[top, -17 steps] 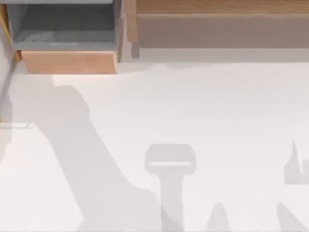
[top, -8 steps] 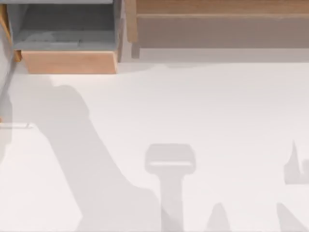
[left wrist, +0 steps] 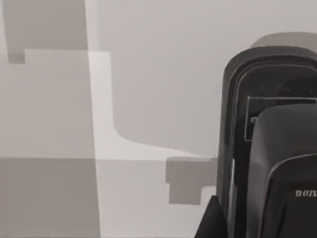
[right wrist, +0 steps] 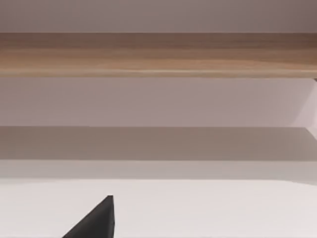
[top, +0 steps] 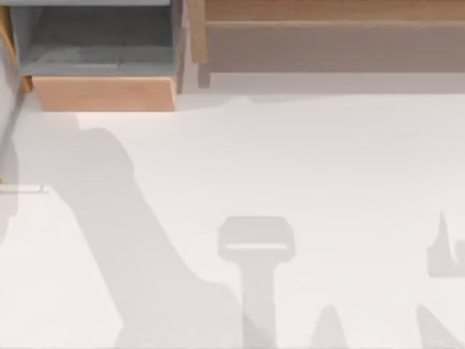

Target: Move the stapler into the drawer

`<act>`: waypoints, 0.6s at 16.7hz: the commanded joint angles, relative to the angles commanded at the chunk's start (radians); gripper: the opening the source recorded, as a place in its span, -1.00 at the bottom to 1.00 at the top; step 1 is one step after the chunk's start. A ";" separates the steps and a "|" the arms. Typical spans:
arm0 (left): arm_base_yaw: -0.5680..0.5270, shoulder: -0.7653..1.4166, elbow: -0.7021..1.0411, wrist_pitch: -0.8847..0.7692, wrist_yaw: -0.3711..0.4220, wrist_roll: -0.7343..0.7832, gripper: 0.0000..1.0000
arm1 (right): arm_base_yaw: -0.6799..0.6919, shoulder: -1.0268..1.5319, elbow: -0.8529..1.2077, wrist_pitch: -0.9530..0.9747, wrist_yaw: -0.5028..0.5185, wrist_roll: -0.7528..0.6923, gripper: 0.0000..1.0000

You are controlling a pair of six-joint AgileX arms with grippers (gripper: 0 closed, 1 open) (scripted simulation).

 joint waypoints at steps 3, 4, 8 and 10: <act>0.000 0.000 0.000 0.000 0.000 0.000 0.06 | 0.000 0.000 0.000 0.000 0.000 0.000 1.00; 0.000 0.000 0.000 0.000 0.000 0.000 0.21 | 0.000 0.000 0.000 0.000 0.000 0.000 1.00; 0.000 0.000 0.000 0.000 0.000 0.000 0.81 | 0.000 0.000 0.000 0.000 0.000 0.000 1.00; 0.000 0.000 0.000 0.000 0.000 0.000 1.00 | 0.000 0.000 0.000 0.000 0.000 0.000 1.00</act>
